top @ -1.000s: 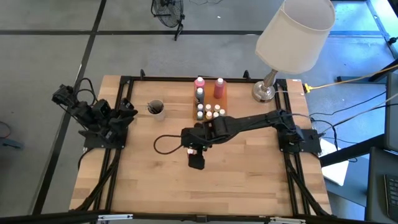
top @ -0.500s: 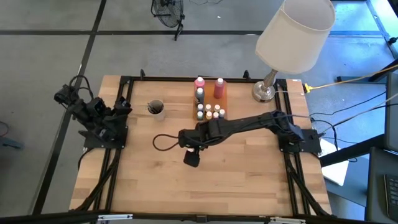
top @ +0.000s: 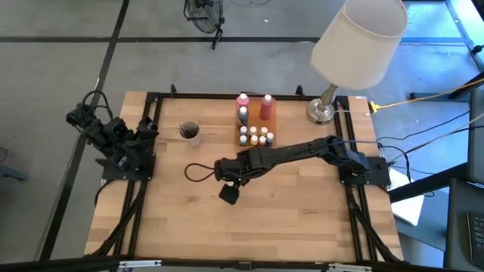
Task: Pick & Place Paint Supplies
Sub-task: Put the small dark pink paint bottle into the orange bin
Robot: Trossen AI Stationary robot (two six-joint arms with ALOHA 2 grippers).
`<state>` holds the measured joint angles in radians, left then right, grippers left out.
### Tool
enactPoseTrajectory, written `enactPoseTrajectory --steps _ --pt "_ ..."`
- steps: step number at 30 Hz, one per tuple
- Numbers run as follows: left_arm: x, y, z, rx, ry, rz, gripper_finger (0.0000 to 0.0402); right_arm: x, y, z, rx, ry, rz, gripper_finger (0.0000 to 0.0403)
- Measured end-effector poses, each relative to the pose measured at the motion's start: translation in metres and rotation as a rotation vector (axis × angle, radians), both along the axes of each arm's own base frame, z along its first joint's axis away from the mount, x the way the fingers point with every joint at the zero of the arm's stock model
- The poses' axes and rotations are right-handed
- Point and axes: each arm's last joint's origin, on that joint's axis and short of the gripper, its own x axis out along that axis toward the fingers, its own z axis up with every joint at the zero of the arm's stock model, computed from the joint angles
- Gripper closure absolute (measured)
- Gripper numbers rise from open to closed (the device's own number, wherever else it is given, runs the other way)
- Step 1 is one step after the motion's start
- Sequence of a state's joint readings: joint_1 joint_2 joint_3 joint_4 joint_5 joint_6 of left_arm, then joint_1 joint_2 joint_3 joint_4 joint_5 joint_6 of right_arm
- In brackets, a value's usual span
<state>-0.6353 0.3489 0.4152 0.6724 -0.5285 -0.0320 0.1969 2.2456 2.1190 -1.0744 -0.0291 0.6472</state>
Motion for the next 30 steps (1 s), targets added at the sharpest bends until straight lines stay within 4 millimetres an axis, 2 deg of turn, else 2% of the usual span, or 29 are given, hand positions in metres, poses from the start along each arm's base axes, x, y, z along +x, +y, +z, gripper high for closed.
enactPoseTrajectory --steps 13,21,30 --pt "0.0 0.0 0.0 0.028 0.002 0.026 0.0258 0.002 -0.011 0.0 0.106 0.018 -0.016 0.0096" --pt "0.0 0.0 0.0 0.034 0.003 0.031 0.0258 0.006 -0.015 0.002 0.115 -0.022 -0.023 0.0096" --pt "0.0 0.0 0.0 0.034 0.003 0.032 0.0258 0.005 -0.021 -0.002 0.098 0.014 -0.035 0.0096"
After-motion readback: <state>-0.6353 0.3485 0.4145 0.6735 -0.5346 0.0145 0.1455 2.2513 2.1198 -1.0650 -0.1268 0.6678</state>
